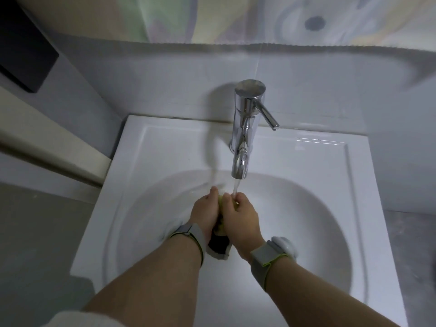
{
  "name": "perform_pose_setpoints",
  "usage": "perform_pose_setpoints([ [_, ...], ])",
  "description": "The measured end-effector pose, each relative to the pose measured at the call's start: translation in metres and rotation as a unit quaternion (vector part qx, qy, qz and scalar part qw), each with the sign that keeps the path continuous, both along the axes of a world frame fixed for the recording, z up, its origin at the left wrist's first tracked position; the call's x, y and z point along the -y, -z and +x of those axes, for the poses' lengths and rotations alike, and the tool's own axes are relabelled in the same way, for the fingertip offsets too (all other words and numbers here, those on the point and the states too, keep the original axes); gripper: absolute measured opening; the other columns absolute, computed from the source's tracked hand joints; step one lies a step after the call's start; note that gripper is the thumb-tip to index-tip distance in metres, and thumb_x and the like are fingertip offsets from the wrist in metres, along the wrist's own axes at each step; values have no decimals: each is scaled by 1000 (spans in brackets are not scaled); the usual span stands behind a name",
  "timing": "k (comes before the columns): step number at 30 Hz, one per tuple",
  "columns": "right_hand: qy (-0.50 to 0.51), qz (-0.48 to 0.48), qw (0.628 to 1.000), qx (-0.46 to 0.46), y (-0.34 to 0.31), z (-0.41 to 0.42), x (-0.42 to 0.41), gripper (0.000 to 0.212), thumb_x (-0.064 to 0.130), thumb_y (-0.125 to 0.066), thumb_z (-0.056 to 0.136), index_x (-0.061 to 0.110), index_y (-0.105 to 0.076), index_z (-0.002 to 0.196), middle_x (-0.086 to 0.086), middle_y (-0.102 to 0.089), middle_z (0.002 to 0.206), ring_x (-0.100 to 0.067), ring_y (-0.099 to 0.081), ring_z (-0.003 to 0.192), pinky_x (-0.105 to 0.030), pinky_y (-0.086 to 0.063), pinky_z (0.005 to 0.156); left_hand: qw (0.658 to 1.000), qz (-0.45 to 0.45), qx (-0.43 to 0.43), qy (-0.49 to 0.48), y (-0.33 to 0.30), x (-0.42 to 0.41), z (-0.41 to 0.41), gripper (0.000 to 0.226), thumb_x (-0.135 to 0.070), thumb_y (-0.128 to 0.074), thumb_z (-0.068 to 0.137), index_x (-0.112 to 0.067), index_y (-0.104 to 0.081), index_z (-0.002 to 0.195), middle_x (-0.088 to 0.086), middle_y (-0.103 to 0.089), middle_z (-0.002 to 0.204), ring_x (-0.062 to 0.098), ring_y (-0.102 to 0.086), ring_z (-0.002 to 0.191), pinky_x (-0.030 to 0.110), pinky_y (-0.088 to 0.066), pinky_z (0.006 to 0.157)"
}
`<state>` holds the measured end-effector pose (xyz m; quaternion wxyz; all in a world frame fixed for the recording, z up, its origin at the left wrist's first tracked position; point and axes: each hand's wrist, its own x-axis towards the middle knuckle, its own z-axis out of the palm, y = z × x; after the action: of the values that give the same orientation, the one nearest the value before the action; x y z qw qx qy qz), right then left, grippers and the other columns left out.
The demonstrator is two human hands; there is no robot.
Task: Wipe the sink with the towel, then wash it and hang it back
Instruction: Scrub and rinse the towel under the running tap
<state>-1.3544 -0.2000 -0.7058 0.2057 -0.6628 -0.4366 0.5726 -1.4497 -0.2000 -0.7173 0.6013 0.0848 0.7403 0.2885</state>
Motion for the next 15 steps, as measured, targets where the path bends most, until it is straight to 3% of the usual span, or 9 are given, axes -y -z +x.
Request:
perform_pose_setpoints([
  [3,12,4,999,32,-1,-4,4,33,41,-43,98,13,-56,84,-3,-63,75,-17,-61,68,-35,-57,69,999,-21,38,-15,0,0,4,49,-49,-46,88,-7,-72,91,16,-73,87,34,-70,87,42,-56,87],
  [5,17,0,998,67,1,-5,2,36,38,-41,99,9,-56,84,-5,-62,75,-18,-60,67,-35,-55,68,999,-27,43,-16,-1,-2,8,34,-39,-52,82,-10,-68,78,14,-64,77,29,-61,76,39,-49,74],
  [7,8,-11,995,103,5,-4,-3,34,33,-39,99,7,-61,92,-9,-65,83,-24,-63,76,-39,-55,75,999,-35,36,-15,-3,-3,12,22,-28,-54,81,-11,-63,69,11,-57,71,26,-53,71,36,-42,67],
  [10,-15,-23,990,137,10,-1,-11,33,25,-38,98,6,-65,95,-11,-66,89,-30,-64,87,-39,-53,81,998,-49,25,-10,-4,-4,16,28,-18,-43,90,-12,-52,64,6,-51,61,25,-48,60,29,-39,59],
  [13,-30,-48,986,155,16,4,-23,32,23,-38,97,5,-59,82,-11,-59,79,-33,-61,88,-42,-51,82,998,-65,6,8,-5,-4,13,30,-22,-39,92,-11,-54,69,10,-56,66,27,-54,65,34,-48,67],
  [15,-34,-62,985,156,19,8,-26,30,25,-40,96,6,-54,79,-7,-54,75,-31,-58,82,-43,-50,80,997,-73,33,15,-3,-2,7,30,-27,-41,93,-9,-61,79,15,-64,75,30,-63,74,42,-56,82],
])
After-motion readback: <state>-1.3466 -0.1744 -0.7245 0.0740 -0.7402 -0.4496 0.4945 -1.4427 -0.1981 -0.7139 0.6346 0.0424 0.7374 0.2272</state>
